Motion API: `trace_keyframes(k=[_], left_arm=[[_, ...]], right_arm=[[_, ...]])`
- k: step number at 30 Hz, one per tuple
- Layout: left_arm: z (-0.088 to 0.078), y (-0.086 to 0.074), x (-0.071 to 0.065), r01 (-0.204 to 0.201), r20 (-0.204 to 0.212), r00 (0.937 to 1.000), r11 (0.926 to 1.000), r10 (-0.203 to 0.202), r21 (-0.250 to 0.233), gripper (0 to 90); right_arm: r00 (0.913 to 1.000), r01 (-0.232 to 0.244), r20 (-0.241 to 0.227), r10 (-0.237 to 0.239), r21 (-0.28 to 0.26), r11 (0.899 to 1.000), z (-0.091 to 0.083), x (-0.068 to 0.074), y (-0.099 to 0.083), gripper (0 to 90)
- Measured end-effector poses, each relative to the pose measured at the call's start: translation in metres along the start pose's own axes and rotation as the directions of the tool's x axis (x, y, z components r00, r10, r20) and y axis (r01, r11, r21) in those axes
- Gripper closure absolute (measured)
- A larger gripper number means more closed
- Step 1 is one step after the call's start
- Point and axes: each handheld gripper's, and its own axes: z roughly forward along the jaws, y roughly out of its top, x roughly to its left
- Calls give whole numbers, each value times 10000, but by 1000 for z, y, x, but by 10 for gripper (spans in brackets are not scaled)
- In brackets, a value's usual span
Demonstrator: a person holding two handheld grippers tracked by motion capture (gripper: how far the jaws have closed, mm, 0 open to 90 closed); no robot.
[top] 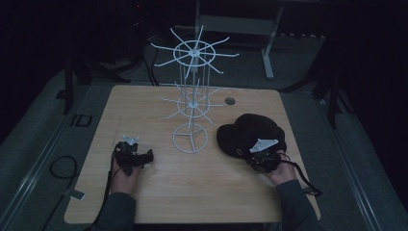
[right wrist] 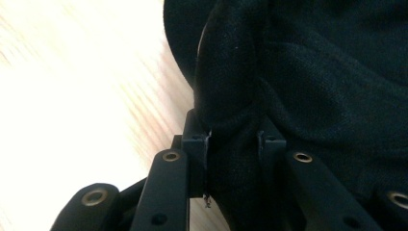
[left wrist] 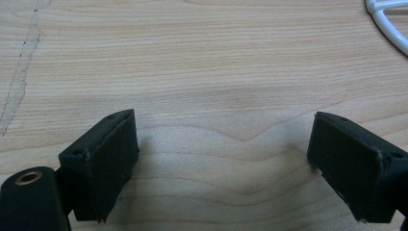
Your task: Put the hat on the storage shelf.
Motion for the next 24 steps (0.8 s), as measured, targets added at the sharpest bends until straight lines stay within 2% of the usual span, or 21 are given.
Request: trace_keyframes(k=[8,9,13,15,18,19,24], left_arm=[[0,0,0,31,3,10000,10000,-31,-10,115],[0,0,0,28,5,10000,10000,-28,-9,115],[0,0,0,32,1,10000,10000,-32,-13,115],[0,0,0,32,3,10000,10000,-32,-12,115],[0,0,0,28,4,10000,10000,-28,-8,115],[0,0,0,30,1,10000,10000,-30,-10,115],[0,0,0,28,5,10000,10000,-28,-8,115]], right_arm=[[9986,-513,-163,501,-800,9955,-14,-6,12,734],[9977,-663,-182,647,-1049,9923,-18,-8,16,734],[9960,-884,-236,859,-1433,9857,-24,-11,21,734],[9943,-1060,-273,1028,-1821,9776,-31,-13,27,734],[9940,-1088,-286,1052,-2047,9728,-36,-14,31,734],[9937,-1116,-310,1074,-2259,9677,-39,-14,35,734],[9949,-1012,-255,980,-2329,9672,-41,-14,42,733]])
